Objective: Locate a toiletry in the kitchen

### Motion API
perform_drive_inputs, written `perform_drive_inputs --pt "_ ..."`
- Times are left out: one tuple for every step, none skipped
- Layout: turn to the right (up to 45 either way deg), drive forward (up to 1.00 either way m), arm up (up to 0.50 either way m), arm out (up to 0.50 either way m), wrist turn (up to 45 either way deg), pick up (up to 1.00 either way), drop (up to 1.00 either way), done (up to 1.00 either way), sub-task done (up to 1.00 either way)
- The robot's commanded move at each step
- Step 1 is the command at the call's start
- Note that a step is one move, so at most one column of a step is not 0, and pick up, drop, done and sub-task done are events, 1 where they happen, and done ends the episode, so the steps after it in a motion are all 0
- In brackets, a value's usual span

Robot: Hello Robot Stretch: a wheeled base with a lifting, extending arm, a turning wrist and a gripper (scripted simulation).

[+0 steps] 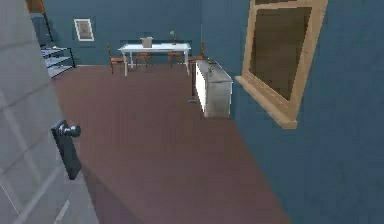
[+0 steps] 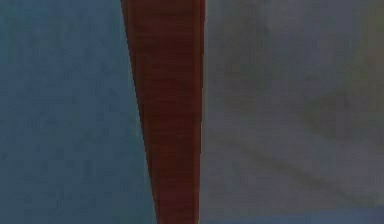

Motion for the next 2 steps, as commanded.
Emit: perform_drive_inputs --pt "0.0 0.50 0.00 0.00 0.0 0.00 0.00 0.00 0.00" --pt "-3.0 0.00 0.00 0.00 0.0 0.00 0.00 0.00 0.00"
